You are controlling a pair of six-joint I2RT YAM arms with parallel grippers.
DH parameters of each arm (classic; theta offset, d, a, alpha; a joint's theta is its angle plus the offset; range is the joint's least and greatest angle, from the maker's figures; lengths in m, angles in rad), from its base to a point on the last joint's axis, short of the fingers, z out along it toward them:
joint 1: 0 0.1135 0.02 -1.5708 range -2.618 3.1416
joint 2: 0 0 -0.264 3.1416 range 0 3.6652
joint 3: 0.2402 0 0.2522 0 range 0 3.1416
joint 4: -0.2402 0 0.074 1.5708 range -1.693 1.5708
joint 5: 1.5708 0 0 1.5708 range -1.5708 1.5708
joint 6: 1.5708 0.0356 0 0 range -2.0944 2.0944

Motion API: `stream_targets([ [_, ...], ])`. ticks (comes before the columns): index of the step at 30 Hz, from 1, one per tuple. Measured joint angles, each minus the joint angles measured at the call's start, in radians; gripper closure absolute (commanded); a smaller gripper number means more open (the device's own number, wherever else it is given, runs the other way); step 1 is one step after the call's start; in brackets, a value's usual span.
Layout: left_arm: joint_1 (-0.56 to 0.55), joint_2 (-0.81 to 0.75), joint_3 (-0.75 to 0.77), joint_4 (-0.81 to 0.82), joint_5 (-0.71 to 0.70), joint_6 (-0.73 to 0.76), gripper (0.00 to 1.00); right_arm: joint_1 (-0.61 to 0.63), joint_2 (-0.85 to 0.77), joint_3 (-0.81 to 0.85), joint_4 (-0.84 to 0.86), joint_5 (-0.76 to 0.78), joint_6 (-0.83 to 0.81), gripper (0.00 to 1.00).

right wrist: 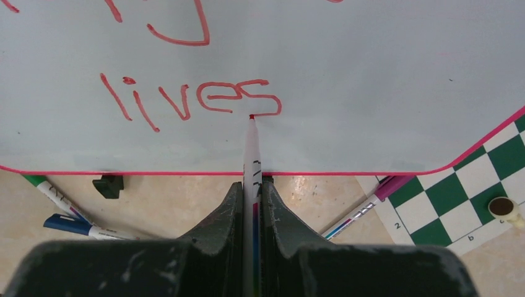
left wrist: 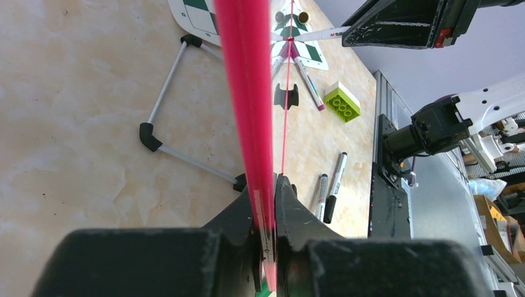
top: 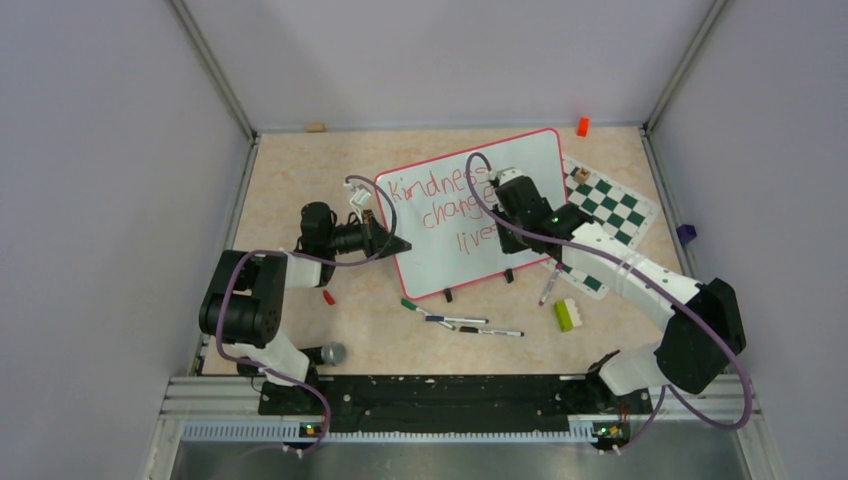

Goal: Write a sentence on the whiteboard
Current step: Open the sentence on the whiteboard.

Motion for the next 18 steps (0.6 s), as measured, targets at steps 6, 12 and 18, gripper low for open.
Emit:
stream_targets([
  [6, 0.0, 0.0, 0.0, 0.001, 0.0, -0.001, 1.0, 0.0, 0.0, 0.001, 0.012, -0.072, 0.001, 1.0],
  [12, 0.0, 0.0, 0.0, 0.001, -0.001, -0.001, 1.0, 0.0, -0.034, 0.002, -0.009, -0.088, 0.002, 1.0],
  [18, 0.0, 0.0, 0.0, 0.001, -0.001, -0.002, 1.0, -0.002, -0.087, 0.003, -0.043, -0.037, 0.002, 1.0],
])
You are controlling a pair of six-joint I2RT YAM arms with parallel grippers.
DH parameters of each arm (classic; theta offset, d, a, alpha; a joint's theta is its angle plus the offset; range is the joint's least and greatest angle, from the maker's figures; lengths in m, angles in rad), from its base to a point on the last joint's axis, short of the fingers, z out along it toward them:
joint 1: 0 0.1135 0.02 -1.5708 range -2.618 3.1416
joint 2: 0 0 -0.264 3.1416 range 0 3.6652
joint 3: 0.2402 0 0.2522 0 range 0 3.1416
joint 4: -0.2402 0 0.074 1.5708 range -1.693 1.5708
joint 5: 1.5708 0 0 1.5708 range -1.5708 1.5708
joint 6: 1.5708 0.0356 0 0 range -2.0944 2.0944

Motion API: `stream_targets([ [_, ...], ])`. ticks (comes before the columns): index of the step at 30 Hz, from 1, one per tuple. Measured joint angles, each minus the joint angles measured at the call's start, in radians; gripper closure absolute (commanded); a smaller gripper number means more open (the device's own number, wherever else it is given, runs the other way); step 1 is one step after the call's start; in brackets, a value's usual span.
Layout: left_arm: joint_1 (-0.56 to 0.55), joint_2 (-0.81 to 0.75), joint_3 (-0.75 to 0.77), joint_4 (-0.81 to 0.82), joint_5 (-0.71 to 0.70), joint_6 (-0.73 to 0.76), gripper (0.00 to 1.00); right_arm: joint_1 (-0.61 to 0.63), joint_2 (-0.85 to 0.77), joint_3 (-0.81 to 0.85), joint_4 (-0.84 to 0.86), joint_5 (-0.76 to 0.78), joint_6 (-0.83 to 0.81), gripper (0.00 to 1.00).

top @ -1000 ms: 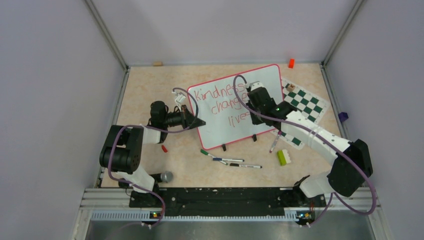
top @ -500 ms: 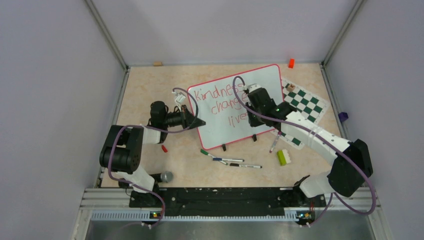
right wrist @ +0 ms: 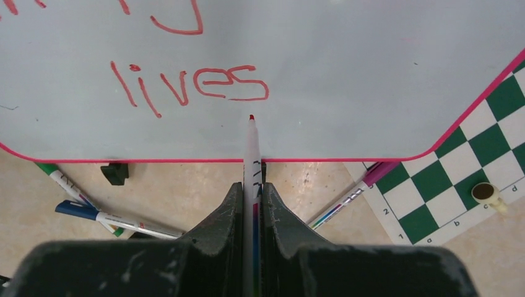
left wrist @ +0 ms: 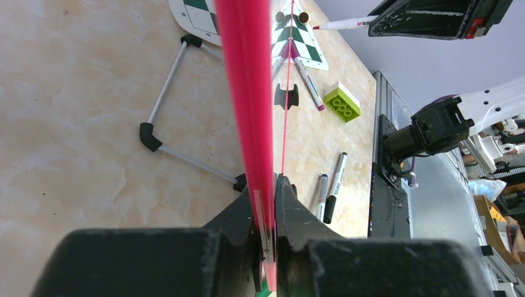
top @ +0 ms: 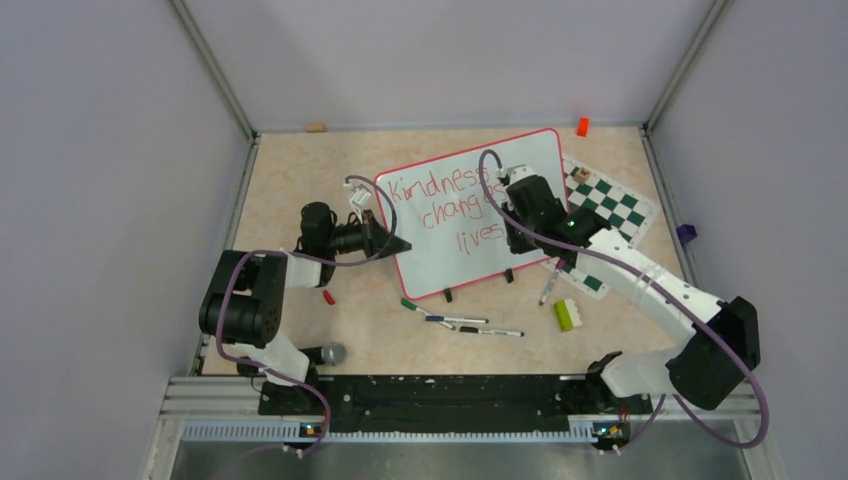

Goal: Write a sentence on the whiteboard
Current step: Open the sentence on the whiteboard, then pick up the pen cap from the center of the board.

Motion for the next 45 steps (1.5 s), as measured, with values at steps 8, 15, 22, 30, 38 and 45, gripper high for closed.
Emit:
stream_targets([
  [8, 0.001, 0.004, 0.0, 0.004, 0.002, -0.001, 1.0, -0.069, -0.003, -0.002, -0.008, 0.044, 0.01, 1.0],
  [15, 0.001, 0.004, 0.0, 0.005, 0.002, -0.003, 1.0, -0.099, 0.007, -0.002, 0.042, 0.01, 0.011, 1.0],
  [22, 0.002, 0.004, 0.0, 0.005, 0.003, -0.005, 1.0, -0.116, 0.058, -0.003, 0.056, -0.005, 0.017, 1.0],
  [30, 0.004, 0.009, 0.0, 0.01, 0.005, -0.008, 0.98, -0.123, -0.092, -0.032, 0.02, -0.005, 0.023, 1.0],
  [38, 0.023, 0.019, -0.01, 0.003, -0.039, -0.01, 0.08, -0.124, -0.217, -0.084, -0.007, -0.014, 0.048, 1.0],
  [45, 0.099, -0.033, -0.094, -0.035, -0.112, -0.056, 0.01, -0.124, -0.237, -0.102, -0.015, -0.021, 0.056, 1.0],
])
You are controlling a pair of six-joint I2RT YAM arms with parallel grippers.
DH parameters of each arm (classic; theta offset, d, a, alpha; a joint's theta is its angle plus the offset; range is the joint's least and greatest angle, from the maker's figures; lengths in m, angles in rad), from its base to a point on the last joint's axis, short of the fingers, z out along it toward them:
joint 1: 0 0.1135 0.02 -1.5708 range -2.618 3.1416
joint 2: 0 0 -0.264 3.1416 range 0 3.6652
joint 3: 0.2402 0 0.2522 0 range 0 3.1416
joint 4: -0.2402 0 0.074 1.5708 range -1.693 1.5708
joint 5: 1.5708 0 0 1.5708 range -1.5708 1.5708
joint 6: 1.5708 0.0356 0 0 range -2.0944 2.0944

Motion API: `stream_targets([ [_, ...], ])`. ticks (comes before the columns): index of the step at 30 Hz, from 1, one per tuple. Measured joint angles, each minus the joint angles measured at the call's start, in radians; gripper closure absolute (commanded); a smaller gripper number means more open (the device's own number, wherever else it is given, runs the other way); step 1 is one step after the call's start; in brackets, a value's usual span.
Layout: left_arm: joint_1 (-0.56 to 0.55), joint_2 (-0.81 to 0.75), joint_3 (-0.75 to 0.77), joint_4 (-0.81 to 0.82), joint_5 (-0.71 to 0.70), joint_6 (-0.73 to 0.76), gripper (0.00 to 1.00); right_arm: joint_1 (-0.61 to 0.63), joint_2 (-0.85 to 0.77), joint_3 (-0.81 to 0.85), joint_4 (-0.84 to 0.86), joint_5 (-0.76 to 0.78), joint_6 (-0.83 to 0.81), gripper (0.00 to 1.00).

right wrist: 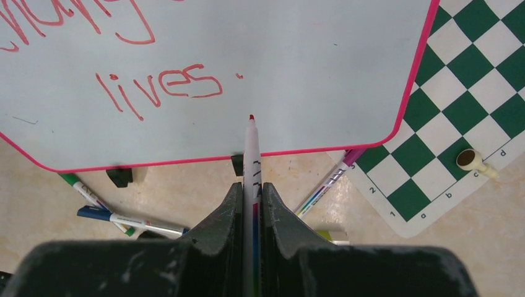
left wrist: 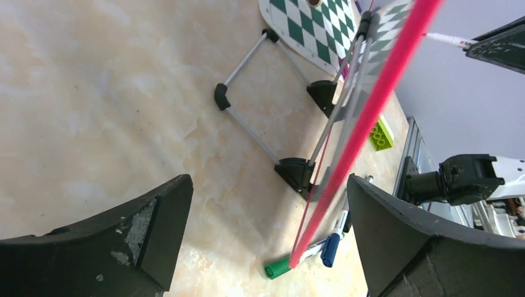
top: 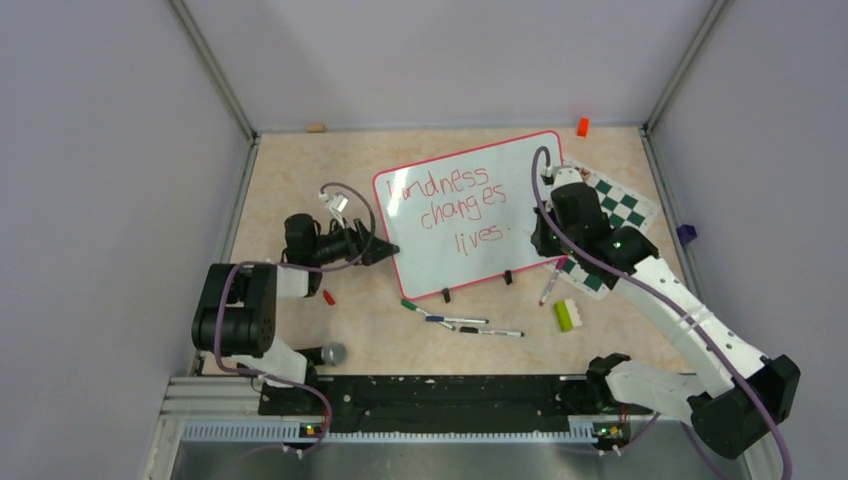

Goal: Write a sentence on the whiteboard
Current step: Pick up the pen cap from the center of the board.

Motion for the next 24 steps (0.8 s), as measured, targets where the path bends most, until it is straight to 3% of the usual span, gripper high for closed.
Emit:
stream_targets([
  [4, 0.007, -0.154, -0.025, -0.071, -0.043, 0.002, 0.01, 0.0, -0.016, 0.0, 0.001, -0.006, 0.0, 1.0],
  [5, 0.007, -0.2, -0.034, -0.087, -0.05, 0.004, 0.07, 0.0, -0.018, 0.0, 0.002, -0.007, 0.0, 1.0],
  [7, 0.007, -0.314, -0.053, -0.148, -0.09, 0.011, 0.78, 0.0, -0.022, 0.0, 0.003, -0.008, -0.001, 1.0],
  [8, 0.008, -0.383, -0.062, -0.196, -0.126, 0.011, 0.32, 0.0, -0.024, 0.0, 0.003, -0.01, -0.001, 1.0],
  [9, 0.008, -0.466, -0.069, -0.263, -0.182, 0.016, 0.06, 0.0, -0.027, 0.0, 0.003, -0.011, -0.001, 1.0],
  [10, 0.008, -0.549, -0.074, -0.327, -0.241, 0.029, 0.02, 0.0, -0.031, 0.0, 0.003, -0.013, -0.002, 1.0],
  [14, 0.008, -0.92, -0.073, -0.655, -0.65, -0.053, 0.01, 0.0, -0.053, 0.0, 0.005, -0.015, -0.003, 1.0],
  [18, 0.016, -1.182, -0.088, -0.911, -0.96, -0.186, 0.24, 0.0, -0.07, 0.0, 0.012, -0.028, -0.003, 1.0],
  [21, 0.015, -1.202, -0.076, -1.082, -1.081, -0.27, 0.28, 0.0, -0.071, 0.0, 0.013, -0.037, -0.003, 1.0],
  [24, 0.015, -1.079, -0.02, -1.292, -1.187, -0.342, 0.3, 0.0, -0.075, 0.0, 0.012, -0.042, -0.002, 1.0],
])
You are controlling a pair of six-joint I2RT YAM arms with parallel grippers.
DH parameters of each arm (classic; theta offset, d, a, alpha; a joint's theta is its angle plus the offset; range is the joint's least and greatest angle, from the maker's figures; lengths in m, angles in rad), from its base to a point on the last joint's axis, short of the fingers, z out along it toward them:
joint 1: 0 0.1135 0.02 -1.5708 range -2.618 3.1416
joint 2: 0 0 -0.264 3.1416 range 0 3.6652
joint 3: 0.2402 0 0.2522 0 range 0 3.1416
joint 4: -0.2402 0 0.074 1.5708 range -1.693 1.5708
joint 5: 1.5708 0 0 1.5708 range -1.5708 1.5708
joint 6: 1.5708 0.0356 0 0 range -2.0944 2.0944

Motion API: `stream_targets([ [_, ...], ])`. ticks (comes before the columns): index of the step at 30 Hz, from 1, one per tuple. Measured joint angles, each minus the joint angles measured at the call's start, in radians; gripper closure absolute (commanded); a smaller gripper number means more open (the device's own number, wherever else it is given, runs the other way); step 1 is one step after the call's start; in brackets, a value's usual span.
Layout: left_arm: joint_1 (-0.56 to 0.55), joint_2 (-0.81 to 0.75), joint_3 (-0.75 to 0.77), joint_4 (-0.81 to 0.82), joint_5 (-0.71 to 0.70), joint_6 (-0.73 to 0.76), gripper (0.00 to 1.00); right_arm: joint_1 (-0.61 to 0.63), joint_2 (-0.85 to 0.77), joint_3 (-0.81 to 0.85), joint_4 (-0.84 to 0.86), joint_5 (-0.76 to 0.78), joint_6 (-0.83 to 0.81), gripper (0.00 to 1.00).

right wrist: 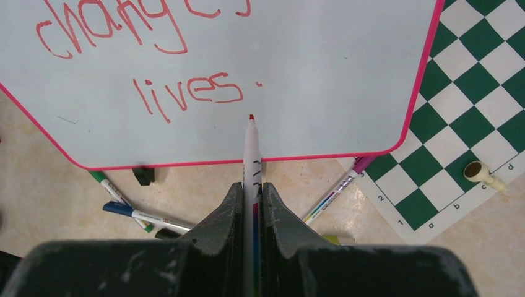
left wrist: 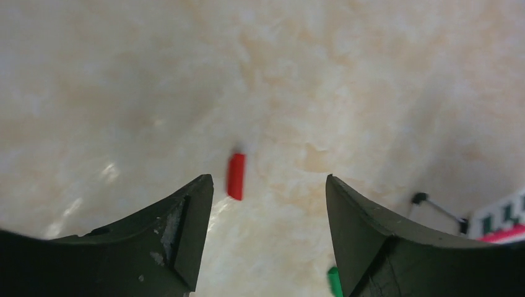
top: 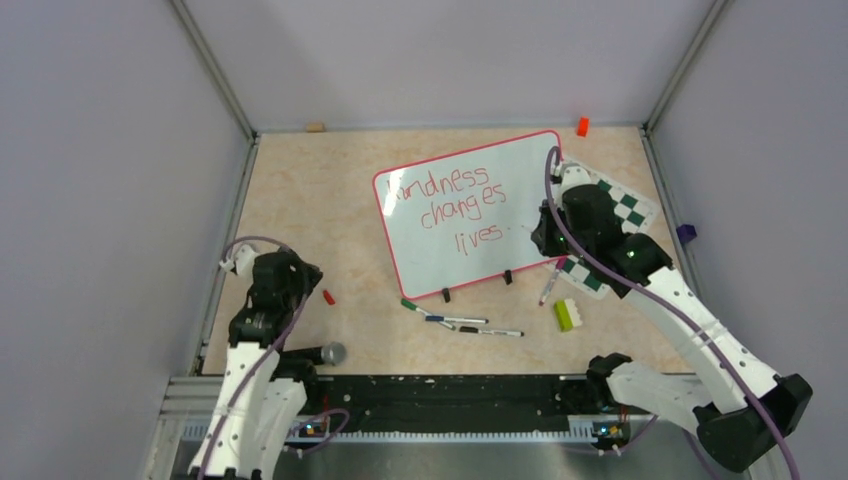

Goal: Write a sentence on the whiteboard
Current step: Pick up the pen cap from the center of the board.

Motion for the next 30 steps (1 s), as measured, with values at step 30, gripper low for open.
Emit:
stream_targets([
  [30, -0.001, 0.726, 0.167, -0.119, 0.073, -0.062, 0.46, 0.0, -0.048, -0.031, -0.001, 0.003, 0.001, 1.0],
])
